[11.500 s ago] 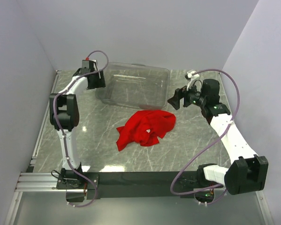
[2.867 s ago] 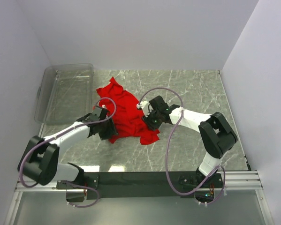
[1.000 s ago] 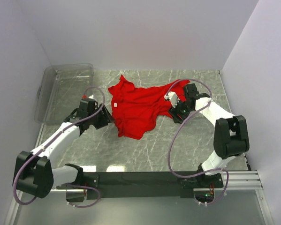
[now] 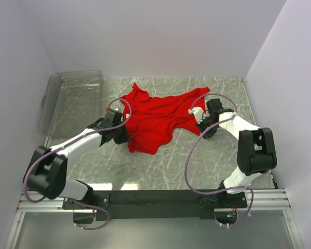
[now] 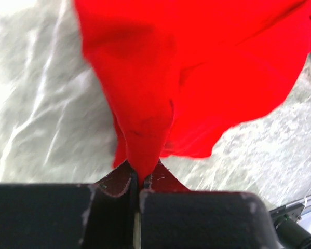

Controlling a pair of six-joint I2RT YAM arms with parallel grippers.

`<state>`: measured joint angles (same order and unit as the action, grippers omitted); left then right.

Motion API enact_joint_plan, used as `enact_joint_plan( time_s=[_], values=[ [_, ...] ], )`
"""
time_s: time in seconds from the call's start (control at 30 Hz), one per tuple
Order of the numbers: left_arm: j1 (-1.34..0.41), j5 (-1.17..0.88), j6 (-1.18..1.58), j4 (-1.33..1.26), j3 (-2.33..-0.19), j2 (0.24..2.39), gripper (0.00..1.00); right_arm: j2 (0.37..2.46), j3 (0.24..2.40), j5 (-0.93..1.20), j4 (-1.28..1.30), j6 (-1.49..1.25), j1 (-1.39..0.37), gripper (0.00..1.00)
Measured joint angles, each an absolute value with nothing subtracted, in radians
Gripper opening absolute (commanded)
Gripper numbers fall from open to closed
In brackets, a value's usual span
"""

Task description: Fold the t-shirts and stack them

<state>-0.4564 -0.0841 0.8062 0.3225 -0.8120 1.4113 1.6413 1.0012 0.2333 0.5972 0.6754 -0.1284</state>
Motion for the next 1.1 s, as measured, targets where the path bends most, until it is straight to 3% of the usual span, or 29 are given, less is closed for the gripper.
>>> enact_joint_plan(
  time_s=[0.2,0.23,0.33,0.43,0.5,0.6,0.7,0.9,1.1],
  values=[
    [-0.41,-0.085,0.806,0.385,-0.725,1.248,0.01,1.526,0.935,0.205,0.621,0.706,0.008,0.0],
    [-0.4,-0.087,0.806,0.39,-0.715,1.231,0.01,1.512,0.931,0.205,0.625,0.711,0.024,0.14],
    [-0.373,-0.096,0.805,0.392,-0.705,1.222,0.01,1.48,0.927,0.237,0.652,0.738,0.058,0.4],
    [-0.342,-0.1,0.8,0.39,-0.703,1.241,0.03,1.47,0.928,0.303,0.674,0.764,0.027,0.51],
    [-0.312,-0.094,0.794,0.386,-0.703,1.261,0.11,1.47,0.928,0.332,0.669,0.767,-0.024,0.53],
    [-0.254,-0.073,0.772,0.388,-0.712,1.307,0.5,1.478,0.931,0.343,0.649,0.761,-0.112,0.54],
    [-0.237,-0.051,0.745,0.406,-0.748,1.332,0.62,1.521,0.953,0.347,0.633,0.743,-0.176,0.55],
    [-0.237,-0.046,0.692,0.484,-0.775,1.187,0.62,1.552,0.999,0.409,0.648,0.744,-0.184,0.55],
    [-0.248,-0.206,0.692,0.503,-0.739,1.047,0.53,1.524,1.002,0.509,0.682,0.784,-0.215,0.54]
  ],
)
